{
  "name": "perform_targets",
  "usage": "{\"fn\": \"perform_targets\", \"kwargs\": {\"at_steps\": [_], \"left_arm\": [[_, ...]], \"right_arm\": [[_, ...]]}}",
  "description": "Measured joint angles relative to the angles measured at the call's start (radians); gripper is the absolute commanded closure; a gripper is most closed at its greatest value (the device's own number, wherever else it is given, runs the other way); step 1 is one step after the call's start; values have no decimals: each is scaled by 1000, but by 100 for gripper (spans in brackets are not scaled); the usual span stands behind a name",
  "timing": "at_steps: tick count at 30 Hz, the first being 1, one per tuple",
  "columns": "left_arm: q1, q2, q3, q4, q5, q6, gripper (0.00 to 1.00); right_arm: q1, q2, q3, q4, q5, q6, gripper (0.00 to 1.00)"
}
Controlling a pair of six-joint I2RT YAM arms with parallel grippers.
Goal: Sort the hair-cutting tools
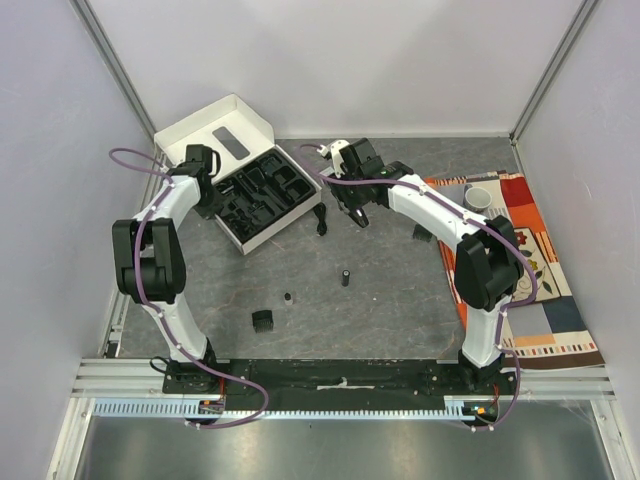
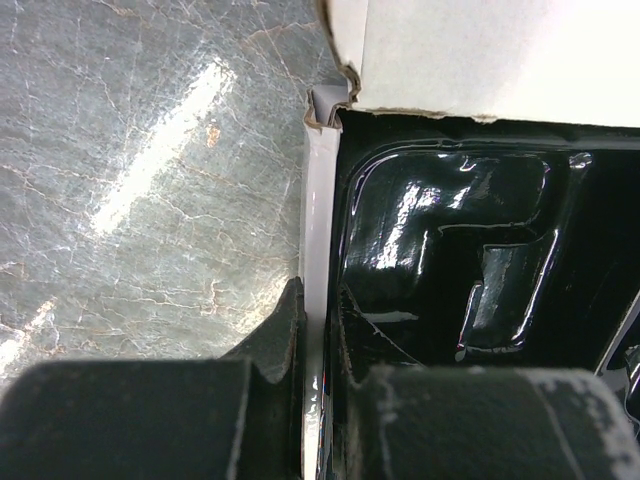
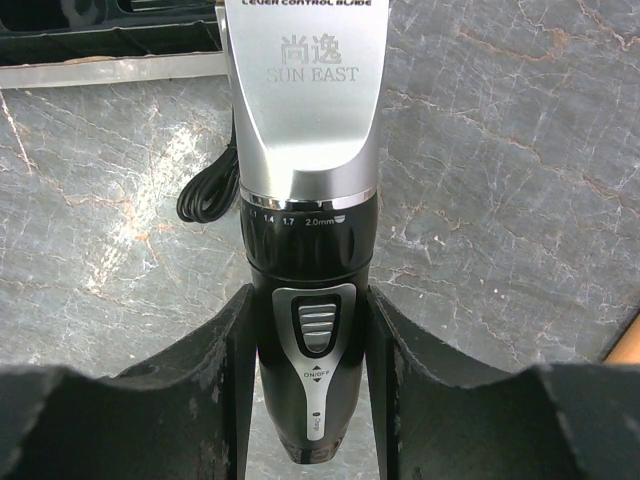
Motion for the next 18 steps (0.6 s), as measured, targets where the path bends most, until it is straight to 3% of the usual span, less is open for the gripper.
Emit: {"fn": "perform_targets", "kwargs": {"at_steps": [18], "left_arm": [[2, 91, 8, 15, -27, -26, 98]], "right_arm": [[0, 0, -7, 6, -2, 8, 81]]}}
